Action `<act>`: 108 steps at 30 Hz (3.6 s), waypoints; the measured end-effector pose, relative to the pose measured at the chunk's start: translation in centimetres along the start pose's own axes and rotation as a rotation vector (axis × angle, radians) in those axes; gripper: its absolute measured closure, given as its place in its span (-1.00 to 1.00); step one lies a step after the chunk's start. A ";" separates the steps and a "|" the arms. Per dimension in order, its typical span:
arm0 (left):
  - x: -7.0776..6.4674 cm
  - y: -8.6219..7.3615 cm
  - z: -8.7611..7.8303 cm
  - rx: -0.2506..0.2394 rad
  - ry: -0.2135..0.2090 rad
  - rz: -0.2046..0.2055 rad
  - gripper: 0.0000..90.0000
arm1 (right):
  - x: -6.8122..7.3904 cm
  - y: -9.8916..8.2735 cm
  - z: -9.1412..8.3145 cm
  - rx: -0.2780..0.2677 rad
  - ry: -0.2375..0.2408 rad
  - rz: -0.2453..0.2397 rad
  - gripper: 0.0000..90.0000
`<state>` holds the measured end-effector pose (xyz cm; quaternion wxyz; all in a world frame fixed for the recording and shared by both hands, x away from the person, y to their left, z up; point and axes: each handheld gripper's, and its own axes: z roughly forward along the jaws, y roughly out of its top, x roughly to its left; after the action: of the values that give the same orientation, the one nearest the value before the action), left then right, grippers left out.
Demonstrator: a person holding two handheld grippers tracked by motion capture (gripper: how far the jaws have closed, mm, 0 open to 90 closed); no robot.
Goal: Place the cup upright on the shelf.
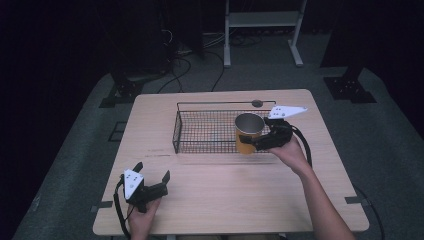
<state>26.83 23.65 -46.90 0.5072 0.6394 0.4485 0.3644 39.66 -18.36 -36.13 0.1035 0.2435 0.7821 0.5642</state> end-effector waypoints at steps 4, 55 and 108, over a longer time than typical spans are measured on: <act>-0.1 0.0 0.0 0.003 0.003 0.005 -1.00 | -0.3 0.7 0.1 0.000 -0.005 -0.008 -0.70; 0.0 0.0 0.0 0.001 0.001 -0.003 -1.00 | -6.2 5.6 5.6 0.051 -0.016 0.014 -0.70; 0.0 0.0 0.0 -0.001 -0.002 0.000 -1.00 | -8.6 -0.3 12.6 0.305 0.019 -0.053 -0.81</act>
<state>26.78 23.67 -46.89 0.5080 0.6394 0.4479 0.3640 52.50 -12.22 -41.67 0.0727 0.2301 0.8658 0.4384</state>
